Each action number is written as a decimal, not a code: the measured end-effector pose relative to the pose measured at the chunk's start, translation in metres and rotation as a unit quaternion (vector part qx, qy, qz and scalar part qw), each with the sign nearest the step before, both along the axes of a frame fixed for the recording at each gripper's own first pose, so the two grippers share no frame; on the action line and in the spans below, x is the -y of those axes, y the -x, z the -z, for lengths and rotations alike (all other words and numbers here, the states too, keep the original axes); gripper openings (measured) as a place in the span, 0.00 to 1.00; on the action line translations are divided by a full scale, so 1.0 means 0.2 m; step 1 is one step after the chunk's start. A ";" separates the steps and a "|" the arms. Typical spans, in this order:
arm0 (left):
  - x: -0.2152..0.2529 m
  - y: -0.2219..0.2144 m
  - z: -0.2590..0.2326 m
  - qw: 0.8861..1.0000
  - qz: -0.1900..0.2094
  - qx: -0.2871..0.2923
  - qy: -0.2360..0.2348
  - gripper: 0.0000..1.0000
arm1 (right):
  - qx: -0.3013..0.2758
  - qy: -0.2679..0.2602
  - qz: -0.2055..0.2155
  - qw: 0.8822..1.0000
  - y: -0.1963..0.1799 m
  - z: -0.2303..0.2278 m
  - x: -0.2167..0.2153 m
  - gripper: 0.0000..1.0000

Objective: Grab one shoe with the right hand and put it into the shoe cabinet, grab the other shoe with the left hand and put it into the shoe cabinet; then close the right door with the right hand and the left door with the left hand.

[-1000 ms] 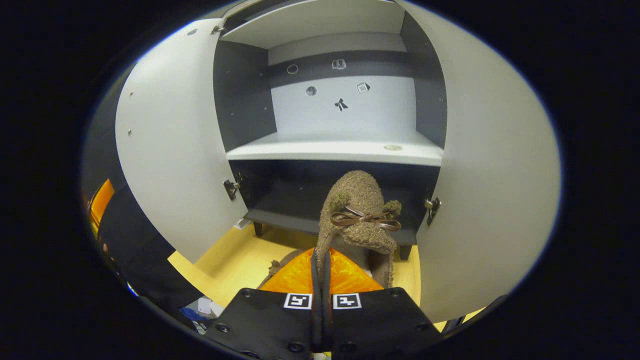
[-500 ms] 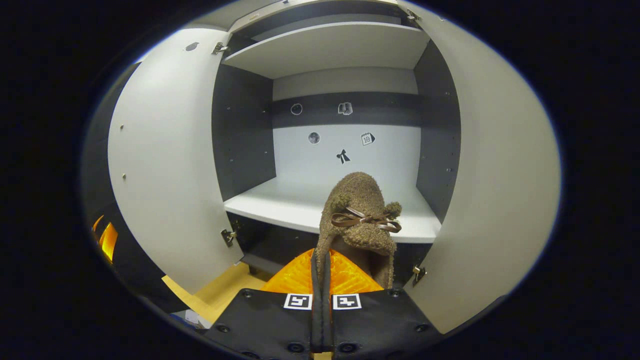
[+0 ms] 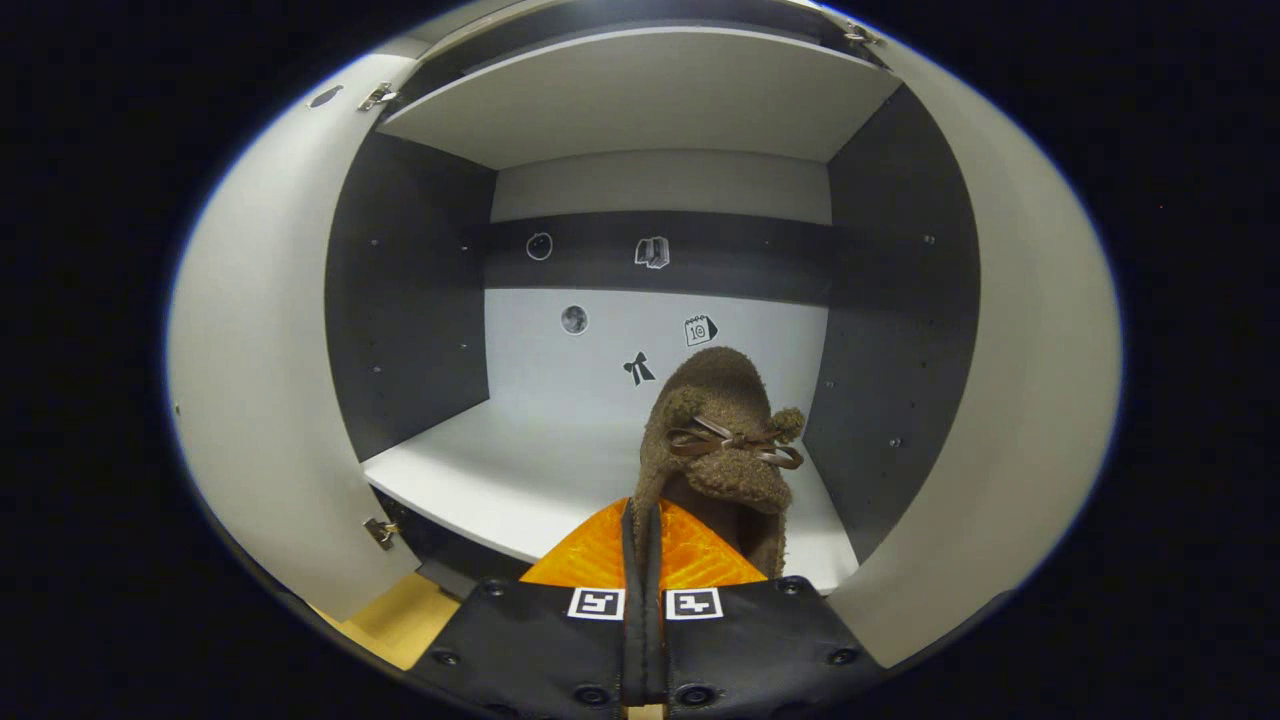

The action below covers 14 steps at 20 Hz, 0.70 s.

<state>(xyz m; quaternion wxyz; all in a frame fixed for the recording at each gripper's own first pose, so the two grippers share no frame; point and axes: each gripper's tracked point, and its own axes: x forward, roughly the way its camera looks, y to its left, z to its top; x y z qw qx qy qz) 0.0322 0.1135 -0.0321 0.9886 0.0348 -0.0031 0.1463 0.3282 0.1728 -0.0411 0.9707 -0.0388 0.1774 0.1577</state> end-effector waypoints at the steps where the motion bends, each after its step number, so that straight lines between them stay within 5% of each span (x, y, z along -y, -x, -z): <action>1: 0.00 0.00 0.00 1.000 -0.001 -0.001 -0.001 0.94 | 0.003 0.008 0.005 1.000 -0.05 0.00 0.00 0.01; 11: -0.01 0.03 0.04 1.000 -0.013 -0.015 -0.005 0.89 | -0.020 0.057 0.036 0.997 -0.36 0.11 -0.03 0.02; 13: 0.01 0.03 0.04 1.000 -0.008 -0.018 -0.004 0.94 | -0.001 0.065 0.043 0.997 -0.39 0.07 -0.01 0.12; 14: 0.02 0.03 0.05 1.000 -0.005 -0.020 -0.004 0.94 | 0.008 0.059 0.039 0.997 -0.38 0.05 -0.03 0.29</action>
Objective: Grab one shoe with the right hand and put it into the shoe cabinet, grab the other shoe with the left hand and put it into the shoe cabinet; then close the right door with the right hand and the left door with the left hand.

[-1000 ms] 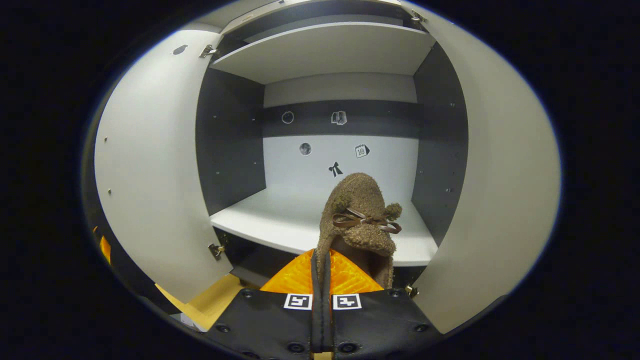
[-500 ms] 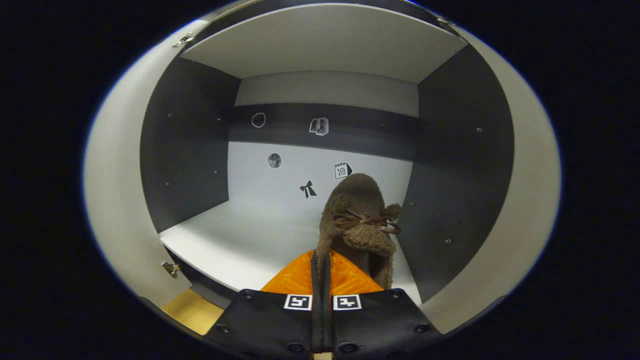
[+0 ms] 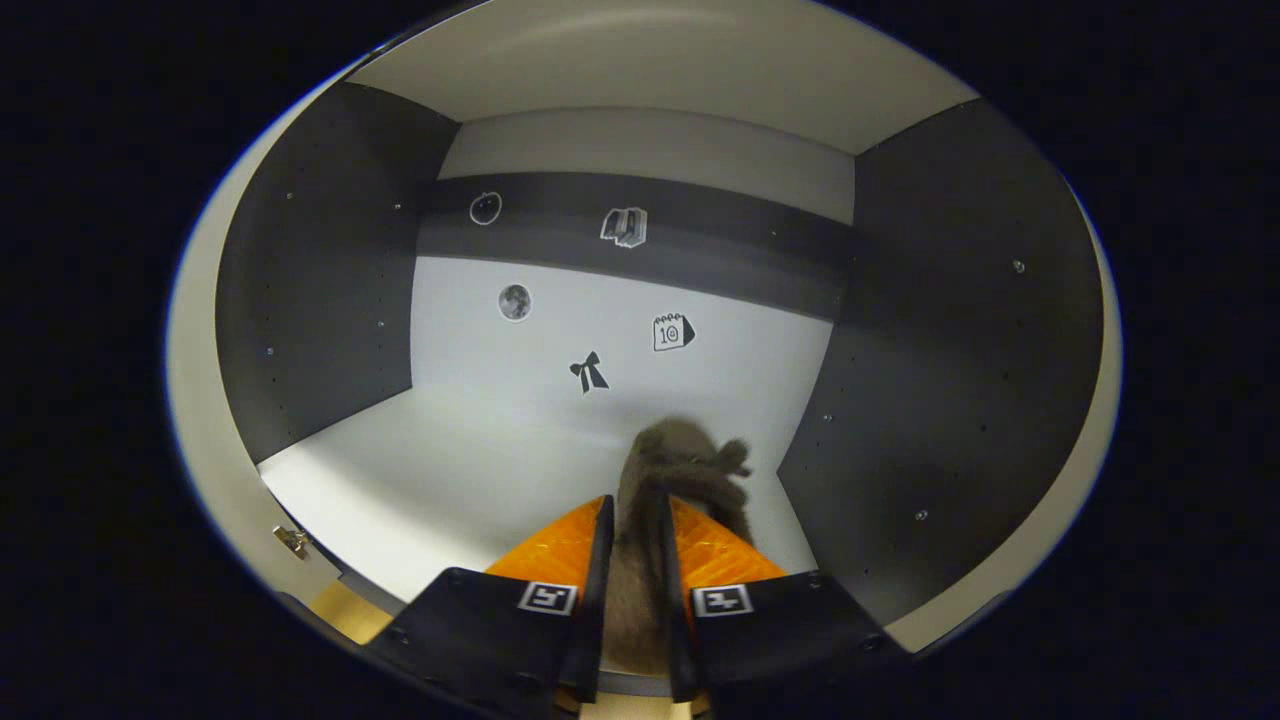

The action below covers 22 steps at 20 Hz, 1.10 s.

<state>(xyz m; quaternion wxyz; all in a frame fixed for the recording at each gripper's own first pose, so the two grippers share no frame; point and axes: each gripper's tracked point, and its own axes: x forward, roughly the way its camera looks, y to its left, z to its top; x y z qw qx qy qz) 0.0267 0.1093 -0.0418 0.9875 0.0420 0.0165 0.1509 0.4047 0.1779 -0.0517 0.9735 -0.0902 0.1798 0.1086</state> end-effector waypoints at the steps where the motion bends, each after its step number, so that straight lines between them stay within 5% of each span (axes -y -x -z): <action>1: 0.02 0.00 0.01 1.000 0.004 -0.002 0.002 0.94 | 0.011 -0.005 -0.003 1.000 0.02 -0.04 -0.01 0.39; 4: 0.09 -0.01 0.00 1.000 0.025 -0.004 0.011 0.94 | 0.058 -0.015 0.001 0.998 0.10 -0.16 0.03 1.00; 13: 0.40 -0.11 0.07 0.992 0.116 -0.030 0.028 0.94 | 0.129 -0.054 -0.006 0.990 0.59 -0.32 0.19 0.98; 22: 0.78 -0.26 0.43 0.967 0.225 -0.101 0.071 0.84 | 0.139 -0.037 -0.013 0.990 1.00 -0.21 0.37 0.98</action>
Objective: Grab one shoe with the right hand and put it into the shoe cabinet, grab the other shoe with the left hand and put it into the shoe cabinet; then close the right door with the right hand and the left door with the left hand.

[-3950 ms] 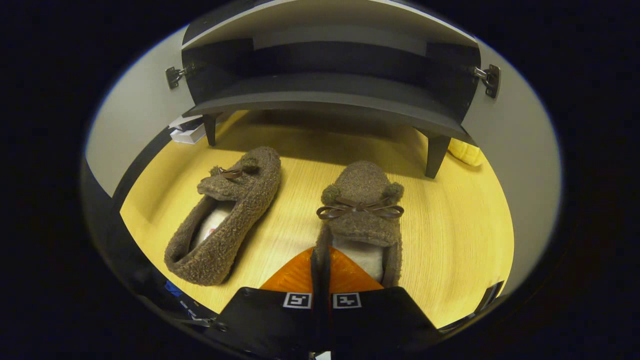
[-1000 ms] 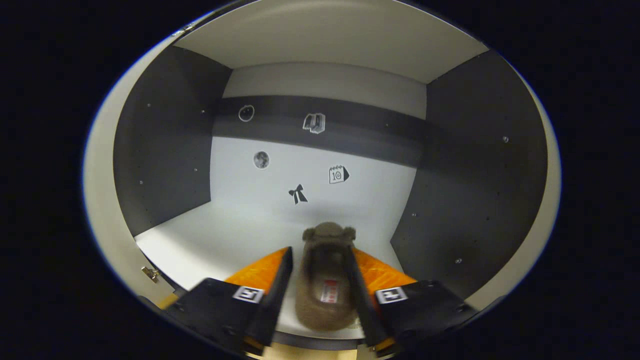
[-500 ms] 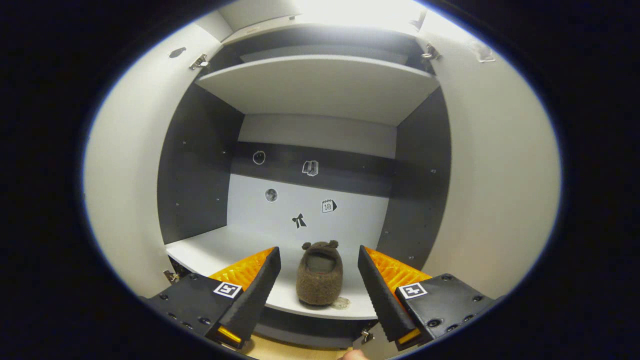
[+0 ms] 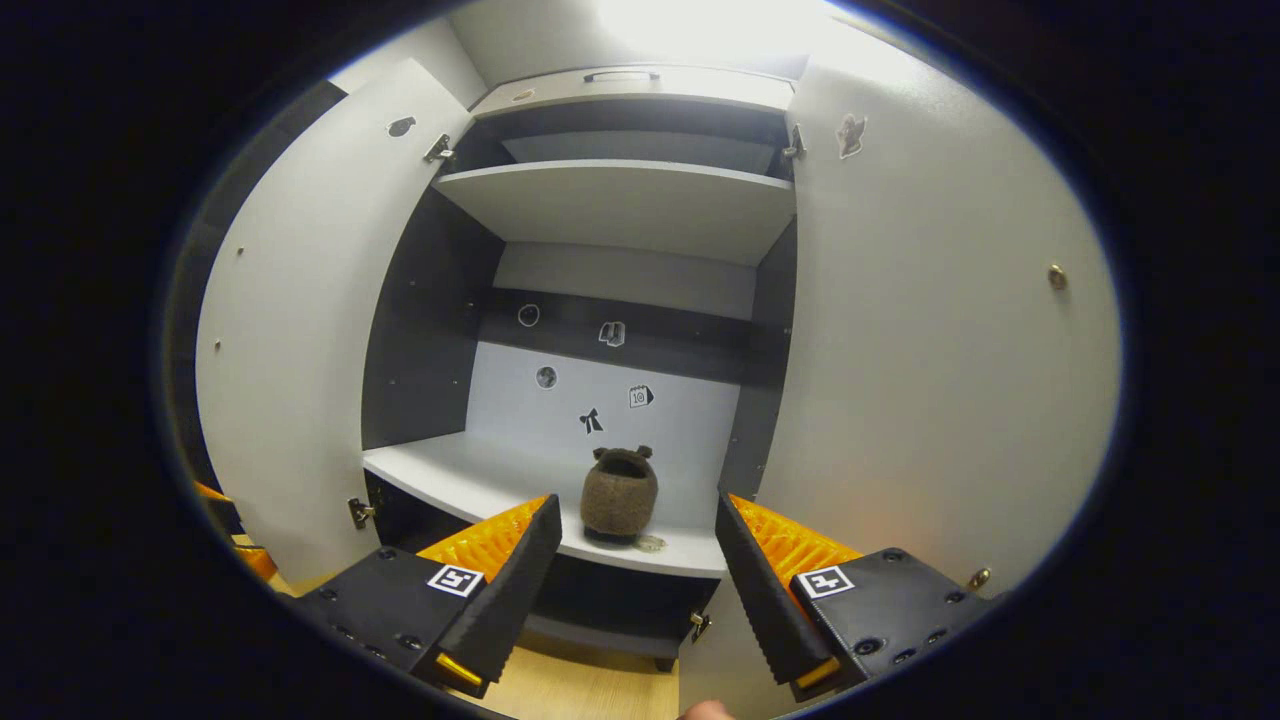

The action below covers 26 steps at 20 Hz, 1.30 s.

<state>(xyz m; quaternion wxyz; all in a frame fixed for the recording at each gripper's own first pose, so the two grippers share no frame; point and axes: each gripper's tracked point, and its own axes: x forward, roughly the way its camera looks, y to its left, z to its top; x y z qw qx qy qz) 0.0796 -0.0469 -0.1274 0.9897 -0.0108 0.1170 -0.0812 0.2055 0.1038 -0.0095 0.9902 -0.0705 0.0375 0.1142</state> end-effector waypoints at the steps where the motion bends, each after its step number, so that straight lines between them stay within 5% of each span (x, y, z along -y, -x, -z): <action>1: 0.03 -0.02 0.07 1.000 0.008 -0.016 0.003 0.84 | -0.001 -0.003 -0.001 1.000 0.04 0.01 0.01 0.98; 5: 0.13 -0.07 0.34 0.996 0.038 -0.078 0.010 0.94 | -0.001 -0.010 0.000 1.000 0.14 0.09 0.06 0.98; 15: 0.24 -0.13 0.76 0.979 0.079 -0.189 -0.003 0.90 | -0.037 -0.021 0.007 0.999 0.26 0.18 0.07 0.98; 26: 0.24 -0.12 1.18 0.945 0.090 -0.315 -0.020 0.90 | -0.077 -0.010 0.011 0.997 0.28 0.29 0.01 0.98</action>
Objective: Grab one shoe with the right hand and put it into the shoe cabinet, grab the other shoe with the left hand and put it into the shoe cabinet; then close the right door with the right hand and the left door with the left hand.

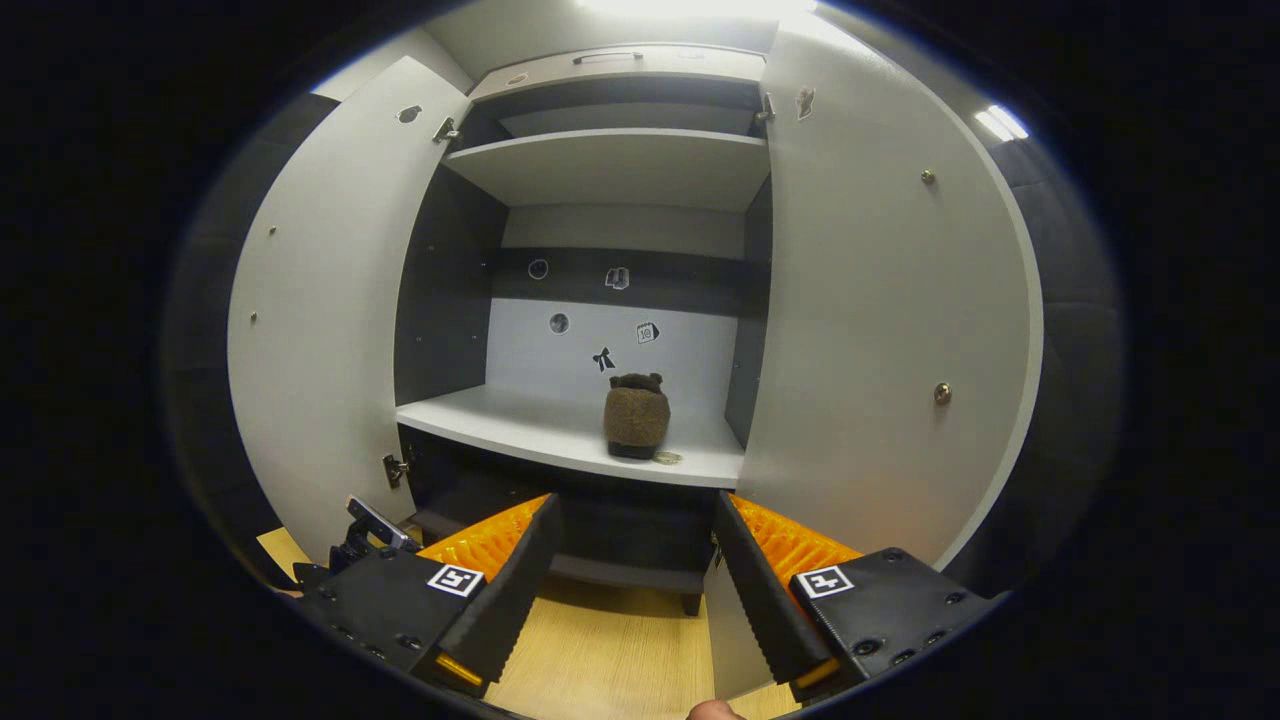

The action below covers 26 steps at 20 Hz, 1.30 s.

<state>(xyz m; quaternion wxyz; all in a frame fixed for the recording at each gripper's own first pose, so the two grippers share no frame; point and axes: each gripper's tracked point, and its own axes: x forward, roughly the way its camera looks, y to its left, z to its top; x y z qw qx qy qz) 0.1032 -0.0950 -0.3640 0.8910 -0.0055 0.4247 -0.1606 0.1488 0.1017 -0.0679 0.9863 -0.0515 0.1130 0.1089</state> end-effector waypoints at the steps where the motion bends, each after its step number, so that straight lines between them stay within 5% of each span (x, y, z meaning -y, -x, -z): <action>1: 0.00 -0.01 0.02 1.000 -0.001 -0.009 -0.002 0.90 | -0.002 0.002 -0.001 1.000 0.01 0.01 -0.01 0.98; 4: 0.03 -0.01 0.05 0.999 -0.002 -0.029 0.015 0.87 | -0.008 0.007 -0.004 1.000 0.02 0.03 -0.03 0.98; 8: 0.09 0.00 0.07 0.999 0.006 -0.033 0.007 0.42 | -0.014 0.007 -0.010 1.000 0.04 0.04 -0.04 0.98; 9: 0.09 0.01 0.07 1.000 0.010 -0.029 0.004 0.24 | -0.014 0.006 -0.012 1.000 0.05 0.03 -0.05 0.98; 10: 0.05 0.00 0.06 1.000 -0.001 -0.022 -0.020 0.31 | -0.013 0.005 -0.015 1.000 0.06 0.04 -0.05 0.98; 11: 0.05 -0.01 0.09 1.000 -0.005 -0.023 -0.019 0.10 | -0.013 0.005 -0.020 1.000 0.07 0.03 -0.06 0.98; 15: 0.04 -0.04 0.05 0.999 -0.024 -0.010 -0.019 0.02 | -0.011 0.012 -0.033 0.999 0.13 0.03 -0.07 0.98; 26: -0.01 -0.11 -0.33 0.997 -0.053 0.059 0.017 0.02 | -0.005 0.003 -0.051 0.999 0.24 0.00 -0.06 0.98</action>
